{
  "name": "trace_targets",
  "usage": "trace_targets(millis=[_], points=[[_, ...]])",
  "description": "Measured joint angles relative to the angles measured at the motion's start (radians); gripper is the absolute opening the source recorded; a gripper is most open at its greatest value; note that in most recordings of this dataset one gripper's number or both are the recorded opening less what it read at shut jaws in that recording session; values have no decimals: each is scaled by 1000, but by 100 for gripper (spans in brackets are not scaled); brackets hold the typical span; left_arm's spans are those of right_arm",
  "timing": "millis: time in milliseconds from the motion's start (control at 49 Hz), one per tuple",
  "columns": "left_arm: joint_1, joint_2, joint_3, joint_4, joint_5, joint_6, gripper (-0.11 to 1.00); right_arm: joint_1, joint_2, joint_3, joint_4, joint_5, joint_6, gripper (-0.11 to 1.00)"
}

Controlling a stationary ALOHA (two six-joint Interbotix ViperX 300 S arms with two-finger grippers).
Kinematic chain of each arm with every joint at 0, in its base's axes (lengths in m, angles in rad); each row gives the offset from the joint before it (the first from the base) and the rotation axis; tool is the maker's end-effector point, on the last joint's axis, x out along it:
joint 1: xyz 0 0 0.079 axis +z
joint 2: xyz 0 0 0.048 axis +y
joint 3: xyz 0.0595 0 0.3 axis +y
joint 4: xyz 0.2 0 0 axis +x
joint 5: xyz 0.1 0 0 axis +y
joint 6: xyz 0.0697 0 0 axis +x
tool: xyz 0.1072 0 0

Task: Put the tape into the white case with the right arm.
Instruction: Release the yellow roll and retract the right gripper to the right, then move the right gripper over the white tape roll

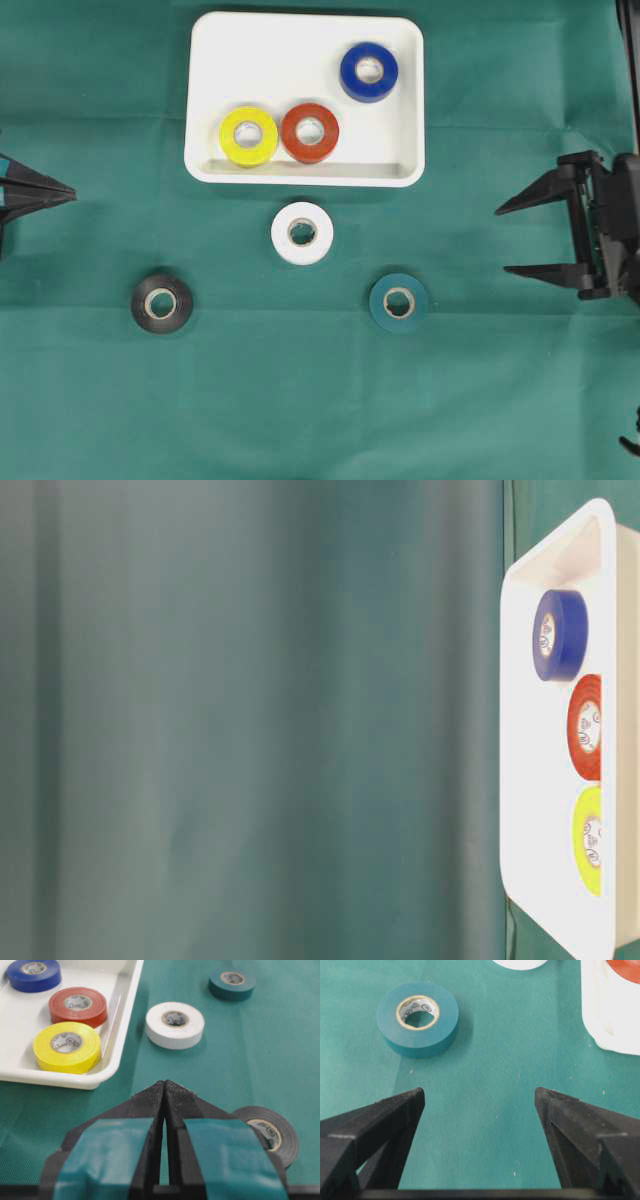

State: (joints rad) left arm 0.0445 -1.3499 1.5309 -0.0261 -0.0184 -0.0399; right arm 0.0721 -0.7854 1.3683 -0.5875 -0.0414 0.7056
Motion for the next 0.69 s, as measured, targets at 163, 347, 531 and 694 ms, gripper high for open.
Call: trace_targets(millis=[163, 347, 531, 694], points=[[0, 0, 0, 2, 0, 0, 0, 0, 121, -72, 0, 0, -3, 62], [0, -2, 0, 2, 0, 0, 0, -2, 272, -175, -2, -3, -9, 62], [0, 0, 0, 2, 0, 0, 0, 0, 430, -288, 0, -21, -11, 62], [0, 0, 0, 2, 2, 0, 0, 0, 548, -379, -2, -49, -11, 62]])
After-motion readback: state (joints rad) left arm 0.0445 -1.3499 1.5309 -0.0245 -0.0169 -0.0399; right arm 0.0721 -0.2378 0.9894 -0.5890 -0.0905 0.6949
